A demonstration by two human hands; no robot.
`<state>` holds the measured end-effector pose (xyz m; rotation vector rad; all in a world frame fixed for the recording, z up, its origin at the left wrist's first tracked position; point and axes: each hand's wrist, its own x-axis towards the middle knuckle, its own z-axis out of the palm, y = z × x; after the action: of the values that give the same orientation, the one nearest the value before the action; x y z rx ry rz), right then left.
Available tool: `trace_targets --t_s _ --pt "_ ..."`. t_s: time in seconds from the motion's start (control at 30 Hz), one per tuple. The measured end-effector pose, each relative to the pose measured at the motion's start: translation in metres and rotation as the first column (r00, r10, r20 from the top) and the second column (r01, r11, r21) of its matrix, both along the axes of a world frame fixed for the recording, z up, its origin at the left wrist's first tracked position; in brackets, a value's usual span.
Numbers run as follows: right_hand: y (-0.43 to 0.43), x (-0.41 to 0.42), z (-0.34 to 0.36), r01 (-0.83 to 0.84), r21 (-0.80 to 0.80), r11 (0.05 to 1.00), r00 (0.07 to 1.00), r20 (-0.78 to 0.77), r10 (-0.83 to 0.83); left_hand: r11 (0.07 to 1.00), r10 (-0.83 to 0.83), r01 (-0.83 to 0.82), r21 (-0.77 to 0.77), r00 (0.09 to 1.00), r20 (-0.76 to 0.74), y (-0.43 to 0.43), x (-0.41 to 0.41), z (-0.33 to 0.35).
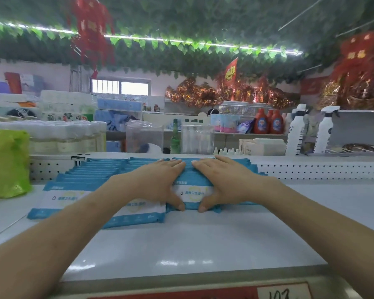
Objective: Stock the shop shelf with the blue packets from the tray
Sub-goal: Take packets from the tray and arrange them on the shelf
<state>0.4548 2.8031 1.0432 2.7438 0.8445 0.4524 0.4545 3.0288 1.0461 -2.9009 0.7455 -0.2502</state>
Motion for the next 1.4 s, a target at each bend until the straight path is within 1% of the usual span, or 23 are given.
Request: trace_targets --t_s 0.07,0.2,0.33,0.43,0.5,0.6,0.67,0.8,0.87,0.97,1.07,1.13,1.2,1.33,1.4 --pt "-0.009 -0.002 0.002 0.003 -0.012 1.0 1.0 -0.019 -0.003 1.0 -0.012 0.012 -0.013 1.0 -0.026 0.003 -0.001 0.002" --pt "-0.017 0.001 0.005 0.002 -0.045 0.999 0.996 -0.092 -0.006 1.0 0.005 -0.004 0.01 0.998 -0.059 0.005 0.004 0.001" --pt "-0.016 0.009 0.007 -0.051 -0.136 0.989 0.999 0.0 0.052 0.998 0.026 -0.024 0.062 0.999 -0.038 -0.001 0.003 0.003" --pt "-0.014 0.013 0.008 -0.069 -0.163 0.984 0.997 0.025 0.074 0.995 0.042 -0.04 0.086 0.999 -0.024 -0.003 0.002 0.004" --pt "-0.014 0.015 0.007 -0.075 -0.165 0.983 0.996 0.025 0.081 0.996 0.047 -0.044 0.075 0.998 -0.032 -0.003 0.002 0.005" --pt "-0.019 0.015 0.006 -0.083 -0.123 0.989 0.996 0.005 0.084 0.999 0.035 -0.033 0.034 0.997 -0.063 -0.003 0.0 0.006" --pt "-0.022 0.014 0.006 -0.097 -0.067 0.993 0.995 -0.033 0.095 1.0 0.014 -0.016 -0.013 0.996 -0.087 -0.001 -0.002 0.007" --pt "-0.024 -0.002 0.014 -0.161 0.055 0.985 0.983 -0.078 0.165 0.982 -0.053 0.028 -0.185 0.99 -0.128 0.007 -0.007 0.015" --pt "-0.021 -0.011 0.019 -0.216 0.146 0.965 0.971 -0.074 0.229 0.968 -0.083 0.054 -0.244 0.99 -0.112 0.01 -0.009 0.019" --pt "-0.017 -0.018 0.023 -0.265 0.252 0.931 0.952 -0.084 0.294 0.958 -0.014 -0.003 -0.285 0.998 -0.059 0.02 -0.01 0.024" --pt "-0.018 -0.017 0.019 -0.287 0.222 0.932 0.949 -0.064 0.308 0.964 0.022 -0.007 -0.267 0.998 0.054 0.031 -0.008 0.028" --pt "-0.018 -0.015 0.016 -0.291 0.192 0.937 0.948 -0.074 0.31 0.963 0.023 -0.003 -0.268 0.997 0.074 0.035 -0.01 0.029" --pt "-0.018 -0.013 0.015 -0.302 0.18 0.936 0.944 -0.082 0.321 0.961 -0.011 0.026 -0.275 0.998 0.054 0.036 -0.012 0.029" --pt "-0.011 -0.01 0.012 -0.387 0.145 0.911 0.919 -0.022 0.394 0.938 -0.133 0.111 -0.329 0.99 -0.046 0.034 -0.014 0.03" --pt "-0.009 -0.009 0.011 -0.416 0.175 0.893 0.902 -0.051 0.43 0.934 -0.171 0.143 -0.329 0.984 -0.058 0.03 -0.015 0.029"
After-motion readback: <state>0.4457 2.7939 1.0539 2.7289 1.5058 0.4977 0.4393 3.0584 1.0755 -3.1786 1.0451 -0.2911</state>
